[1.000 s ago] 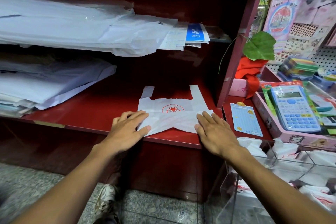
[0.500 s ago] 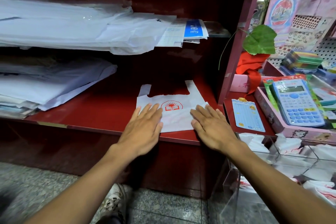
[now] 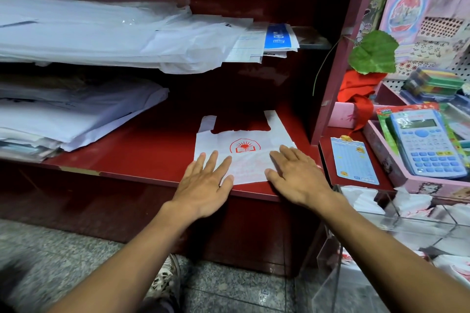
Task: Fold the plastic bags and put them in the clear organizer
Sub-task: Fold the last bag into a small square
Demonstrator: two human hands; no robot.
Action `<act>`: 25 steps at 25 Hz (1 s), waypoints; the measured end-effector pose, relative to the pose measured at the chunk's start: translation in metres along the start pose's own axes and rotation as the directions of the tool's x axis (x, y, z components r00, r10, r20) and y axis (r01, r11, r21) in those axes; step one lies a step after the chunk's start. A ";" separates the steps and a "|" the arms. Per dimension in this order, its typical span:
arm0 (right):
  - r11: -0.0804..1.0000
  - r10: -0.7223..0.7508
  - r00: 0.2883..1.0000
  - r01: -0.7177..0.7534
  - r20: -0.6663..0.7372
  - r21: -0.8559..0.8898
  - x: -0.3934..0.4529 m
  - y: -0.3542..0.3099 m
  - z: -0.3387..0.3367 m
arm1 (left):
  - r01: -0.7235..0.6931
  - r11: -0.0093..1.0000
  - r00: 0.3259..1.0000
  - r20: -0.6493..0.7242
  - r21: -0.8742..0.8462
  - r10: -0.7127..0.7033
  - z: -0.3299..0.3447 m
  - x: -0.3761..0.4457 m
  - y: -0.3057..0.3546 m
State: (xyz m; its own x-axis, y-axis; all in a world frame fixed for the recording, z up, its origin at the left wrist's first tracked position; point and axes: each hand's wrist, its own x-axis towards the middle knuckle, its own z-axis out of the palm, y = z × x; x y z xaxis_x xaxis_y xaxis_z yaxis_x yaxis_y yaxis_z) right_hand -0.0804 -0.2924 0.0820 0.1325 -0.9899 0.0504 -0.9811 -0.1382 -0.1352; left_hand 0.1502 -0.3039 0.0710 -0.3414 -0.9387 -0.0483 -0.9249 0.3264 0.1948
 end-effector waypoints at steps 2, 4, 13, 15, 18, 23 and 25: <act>0.999 -0.036 0.999 0.036 -0.013 -0.032 0.000 0.000 0.001 | -0.012 1.000 1.000 -0.003 -0.003 0.012 0.000 0.000 -0.001; 1.000 -0.018 0.996 0.018 0.082 -0.001 0.000 0.002 0.002 | -0.024 1.000 1.000 0.007 -0.010 0.024 -0.002 -0.001 -0.006; 0.997 -0.063 0.988 0.068 0.143 -0.030 -0.042 0.011 -0.005 | -0.231 0.973 0.973 -0.005 0.026 0.231 -0.005 -0.019 -0.055; 0.989 -0.113 0.985 0.124 0.132 -0.081 -0.051 0.015 -0.009 | -0.276 0.961 0.959 -0.079 -0.014 0.274 -0.004 -0.025 -0.067; 0.982 -0.170 0.986 0.169 -0.002 0.090 -0.061 0.028 -0.014 | -0.259 0.938 0.949 -0.242 -0.232 0.202 -0.007 -0.032 -0.070; 0.889 -0.125 0.971 0.201 -0.203 0.411 -0.062 0.040 -0.017 | -0.237 0.858 0.914 -0.403 -0.455 0.039 -0.010 -0.029 -0.068; 0.852 -0.007 0.982 0.103 -0.186 0.513 -0.057 0.040 -0.018 | -0.220 0.789 0.917 -0.397 -0.574 -0.033 -0.013 -0.027 -0.062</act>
State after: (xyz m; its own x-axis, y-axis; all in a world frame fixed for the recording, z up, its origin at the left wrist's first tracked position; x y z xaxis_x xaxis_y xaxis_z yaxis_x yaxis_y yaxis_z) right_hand -0.1294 -0.2408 0.0916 0.1107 -0.9657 0.2350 -0.7499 -0.2364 -0.6179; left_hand 0.2189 -0.3001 0.0728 -0.2161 -0.9161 0.3377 -0.5587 0.3997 0.7267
